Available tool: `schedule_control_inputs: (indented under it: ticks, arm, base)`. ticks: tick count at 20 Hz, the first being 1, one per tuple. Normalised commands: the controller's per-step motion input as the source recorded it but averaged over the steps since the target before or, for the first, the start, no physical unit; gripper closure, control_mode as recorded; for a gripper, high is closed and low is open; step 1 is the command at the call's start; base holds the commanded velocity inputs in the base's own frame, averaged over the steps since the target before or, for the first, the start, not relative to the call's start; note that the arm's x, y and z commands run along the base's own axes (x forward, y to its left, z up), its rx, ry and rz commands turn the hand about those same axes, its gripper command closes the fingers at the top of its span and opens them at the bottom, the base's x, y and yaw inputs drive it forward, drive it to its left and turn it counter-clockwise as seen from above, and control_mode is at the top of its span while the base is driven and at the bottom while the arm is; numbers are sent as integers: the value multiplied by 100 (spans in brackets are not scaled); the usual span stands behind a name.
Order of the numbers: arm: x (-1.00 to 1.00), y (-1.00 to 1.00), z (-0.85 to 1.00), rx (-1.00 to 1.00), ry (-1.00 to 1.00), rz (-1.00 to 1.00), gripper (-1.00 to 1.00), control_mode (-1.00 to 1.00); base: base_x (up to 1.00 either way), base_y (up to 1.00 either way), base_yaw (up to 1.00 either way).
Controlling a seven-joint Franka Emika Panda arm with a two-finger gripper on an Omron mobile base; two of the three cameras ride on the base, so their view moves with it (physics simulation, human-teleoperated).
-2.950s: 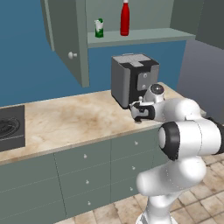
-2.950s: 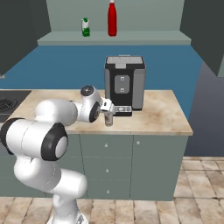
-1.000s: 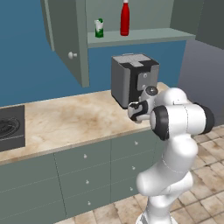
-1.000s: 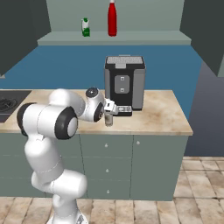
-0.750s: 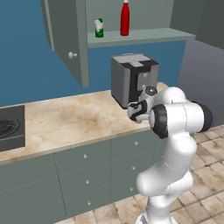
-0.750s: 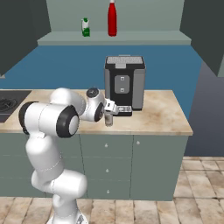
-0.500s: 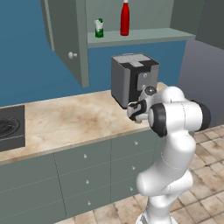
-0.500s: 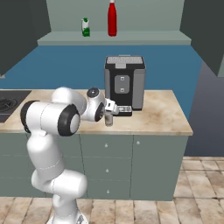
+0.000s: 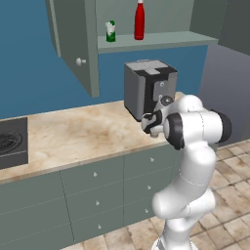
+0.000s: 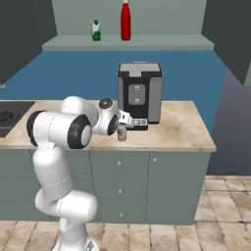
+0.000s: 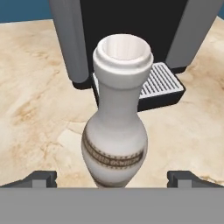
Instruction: Sort all alcoholic drinks to one cabinet, and non-alcoholic drinks to the other.
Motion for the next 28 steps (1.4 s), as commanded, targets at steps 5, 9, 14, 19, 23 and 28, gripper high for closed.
schedule_control_inputs:
  ticks: [5,9,14,19,23,28]
  arm:
    - [11,-3,-5,0,0,0,-100,-100]
    - [9,-2,-8,0,0,0,-100,-100]
    - [9,-2,-9,0,0,0,-100,-100]
    - [9,-1,-10,0,0,0,-100,-100]
    - [8,-1,-8,0,-1,0,-100,-100]
    - [5,-1,-7,0,-2,0,-100,-100]
  base:
    - [0,0,0]
    - [0,0,0]
    - [0,0,0]
    - [0,0,0]
    - [0,0,0]
    - [0,0,0]
